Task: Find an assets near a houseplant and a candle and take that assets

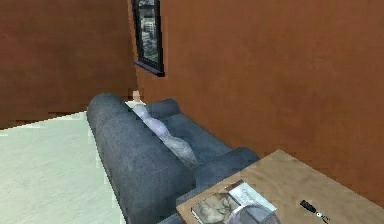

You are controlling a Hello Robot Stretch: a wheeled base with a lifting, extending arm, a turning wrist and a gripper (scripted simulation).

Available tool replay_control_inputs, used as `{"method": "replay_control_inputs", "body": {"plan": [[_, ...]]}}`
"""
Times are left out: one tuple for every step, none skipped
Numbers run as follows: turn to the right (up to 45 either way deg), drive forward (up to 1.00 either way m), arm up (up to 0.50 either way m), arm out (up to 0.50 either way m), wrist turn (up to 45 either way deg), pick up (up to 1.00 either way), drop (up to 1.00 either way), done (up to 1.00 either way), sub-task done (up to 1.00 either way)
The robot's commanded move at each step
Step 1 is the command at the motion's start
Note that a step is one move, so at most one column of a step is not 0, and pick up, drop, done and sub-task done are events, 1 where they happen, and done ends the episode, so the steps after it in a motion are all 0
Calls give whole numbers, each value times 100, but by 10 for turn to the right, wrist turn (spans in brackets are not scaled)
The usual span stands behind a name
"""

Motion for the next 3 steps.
{"method": "replay_control_inputs", "body": {"plan": [[0,0,50,0,0,0,0,0,0],[0,0,22,0,0,0,0,0,0],[0,0,0,14,0,0,0,0,0]]}}
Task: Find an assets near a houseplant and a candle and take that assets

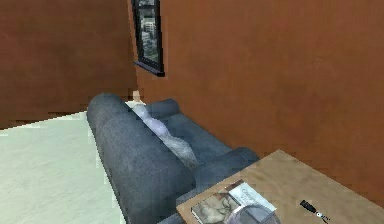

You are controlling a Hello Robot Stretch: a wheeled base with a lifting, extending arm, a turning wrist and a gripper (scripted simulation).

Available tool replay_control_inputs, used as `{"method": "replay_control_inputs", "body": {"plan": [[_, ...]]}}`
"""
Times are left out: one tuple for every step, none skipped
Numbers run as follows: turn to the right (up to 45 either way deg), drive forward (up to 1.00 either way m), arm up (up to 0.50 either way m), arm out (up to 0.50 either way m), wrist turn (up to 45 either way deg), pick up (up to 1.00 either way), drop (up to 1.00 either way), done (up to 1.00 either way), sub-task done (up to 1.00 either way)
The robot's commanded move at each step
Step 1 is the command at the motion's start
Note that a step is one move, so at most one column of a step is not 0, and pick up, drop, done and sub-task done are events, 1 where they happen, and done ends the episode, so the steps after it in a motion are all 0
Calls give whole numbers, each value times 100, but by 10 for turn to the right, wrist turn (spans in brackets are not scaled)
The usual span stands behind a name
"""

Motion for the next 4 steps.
{"method": "replay_control_inputs", "body": {"plan": [[0,0,0,0,450,0,0,0,0],[0,0,0,0,450,0,0,0,0],[0,0,0,0,450,0,0,0,0],[0,0,0,0,240,0,0,0,0]]}}
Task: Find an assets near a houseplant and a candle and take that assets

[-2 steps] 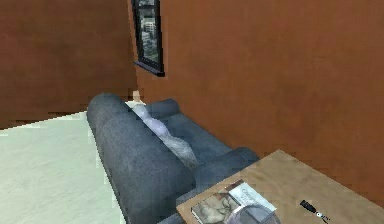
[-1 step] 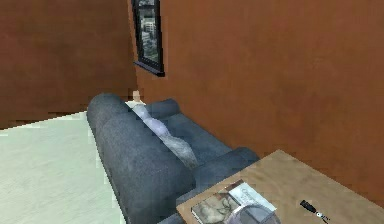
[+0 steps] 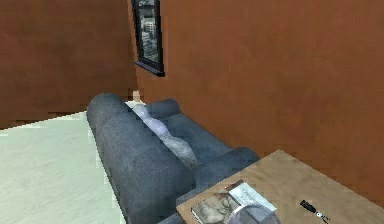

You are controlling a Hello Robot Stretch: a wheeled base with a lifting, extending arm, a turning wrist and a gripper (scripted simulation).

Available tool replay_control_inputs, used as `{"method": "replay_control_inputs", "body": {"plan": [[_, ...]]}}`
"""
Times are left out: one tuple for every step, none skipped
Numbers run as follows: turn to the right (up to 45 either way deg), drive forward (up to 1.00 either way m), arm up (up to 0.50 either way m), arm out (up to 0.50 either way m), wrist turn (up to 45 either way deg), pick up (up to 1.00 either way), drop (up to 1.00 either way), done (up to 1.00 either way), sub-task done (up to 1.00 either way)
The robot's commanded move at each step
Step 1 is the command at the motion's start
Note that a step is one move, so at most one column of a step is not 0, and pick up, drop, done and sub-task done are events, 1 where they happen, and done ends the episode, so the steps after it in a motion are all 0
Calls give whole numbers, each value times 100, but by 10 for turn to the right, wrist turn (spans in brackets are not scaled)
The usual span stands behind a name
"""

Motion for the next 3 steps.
{"method": "replay_control_inputs", "body": {"plan": [[0,0,-30,0,0,0,0,0,0],[0,0,0,0,0,100,0,0,0],[0,0,10,0,0,0,0,0,0]]}}
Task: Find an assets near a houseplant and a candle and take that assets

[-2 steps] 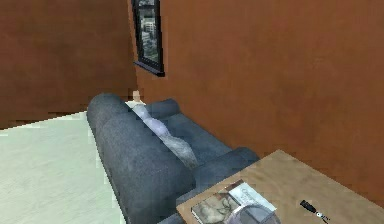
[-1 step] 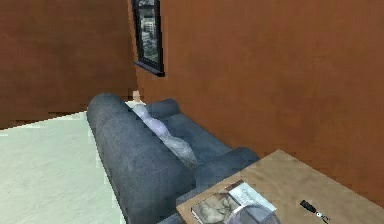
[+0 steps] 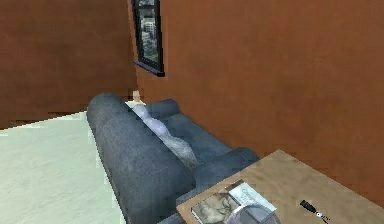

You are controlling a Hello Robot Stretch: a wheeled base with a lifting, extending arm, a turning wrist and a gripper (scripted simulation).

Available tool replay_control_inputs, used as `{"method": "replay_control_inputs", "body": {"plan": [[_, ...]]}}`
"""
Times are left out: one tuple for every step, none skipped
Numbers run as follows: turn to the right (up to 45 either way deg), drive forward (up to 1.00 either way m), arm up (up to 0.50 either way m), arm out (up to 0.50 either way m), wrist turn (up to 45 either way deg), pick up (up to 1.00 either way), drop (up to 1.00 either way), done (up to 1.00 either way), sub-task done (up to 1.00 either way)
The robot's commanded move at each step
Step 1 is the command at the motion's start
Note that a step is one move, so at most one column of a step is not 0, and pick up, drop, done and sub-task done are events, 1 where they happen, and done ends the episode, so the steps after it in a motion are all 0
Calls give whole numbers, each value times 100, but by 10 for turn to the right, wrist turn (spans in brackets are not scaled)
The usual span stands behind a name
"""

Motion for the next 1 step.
{"method": "replay_control_inputs", "body": {"plan": [[0,0,0,0,0,0,0,100,0]]}}
